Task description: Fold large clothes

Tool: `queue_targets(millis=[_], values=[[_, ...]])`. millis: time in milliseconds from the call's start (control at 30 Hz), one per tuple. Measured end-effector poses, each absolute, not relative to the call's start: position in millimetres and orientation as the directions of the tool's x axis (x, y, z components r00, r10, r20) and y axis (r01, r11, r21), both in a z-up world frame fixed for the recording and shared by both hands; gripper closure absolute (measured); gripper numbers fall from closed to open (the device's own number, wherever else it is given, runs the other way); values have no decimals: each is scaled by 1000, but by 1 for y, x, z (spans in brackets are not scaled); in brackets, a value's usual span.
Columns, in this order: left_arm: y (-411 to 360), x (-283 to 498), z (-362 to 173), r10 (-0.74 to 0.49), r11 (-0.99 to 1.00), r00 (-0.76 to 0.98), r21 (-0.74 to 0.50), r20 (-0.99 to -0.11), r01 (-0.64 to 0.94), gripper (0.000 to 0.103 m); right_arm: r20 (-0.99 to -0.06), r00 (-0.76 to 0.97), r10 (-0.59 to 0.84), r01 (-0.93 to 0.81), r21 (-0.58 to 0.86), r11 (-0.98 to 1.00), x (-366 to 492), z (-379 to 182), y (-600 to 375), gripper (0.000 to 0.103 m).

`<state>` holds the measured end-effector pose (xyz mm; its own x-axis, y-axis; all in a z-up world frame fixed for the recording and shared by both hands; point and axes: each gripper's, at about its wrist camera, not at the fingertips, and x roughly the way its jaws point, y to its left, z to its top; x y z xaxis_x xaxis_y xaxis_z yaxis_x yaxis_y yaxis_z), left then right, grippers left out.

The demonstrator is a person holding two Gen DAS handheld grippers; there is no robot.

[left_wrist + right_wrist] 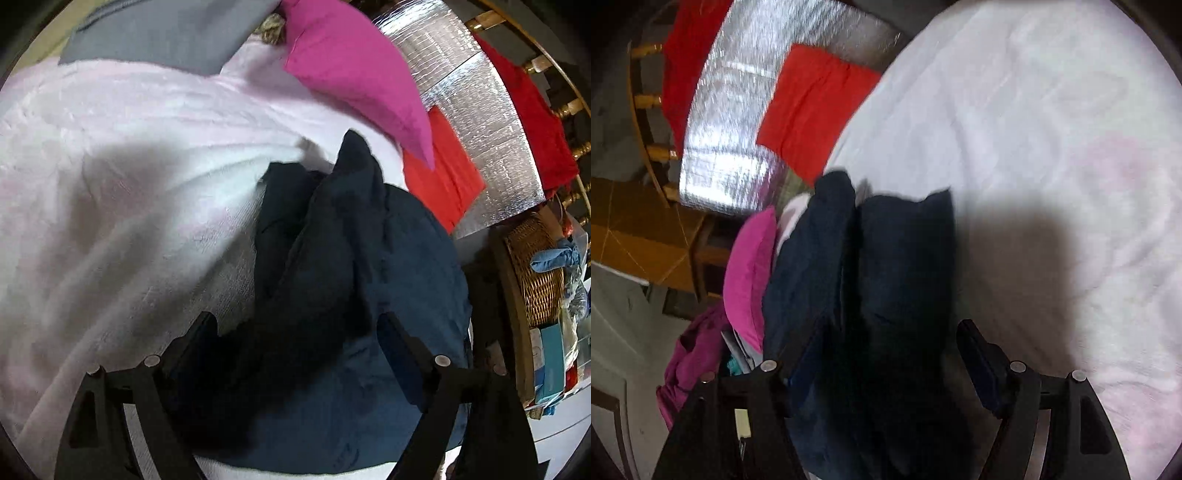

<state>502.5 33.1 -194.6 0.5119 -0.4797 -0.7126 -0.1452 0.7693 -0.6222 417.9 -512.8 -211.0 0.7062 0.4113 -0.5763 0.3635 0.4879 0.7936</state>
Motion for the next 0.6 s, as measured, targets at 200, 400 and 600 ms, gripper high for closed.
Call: queue_targets(millis=[200,400,600], values=[[39,515,-205,-544,705,503,-691,-672,-159,16,-613,687,389,344,747,569,435,-211,-489,36],[36,516,-189,-547,701,561,-706,-621,-98,73,-603,708,368,318,737,596,442,-193,-476,66],[42,513,-176,-540,692,610,-719,-579,-70,77,-505,783,363,217,769,602,438,-166,-467,68]])
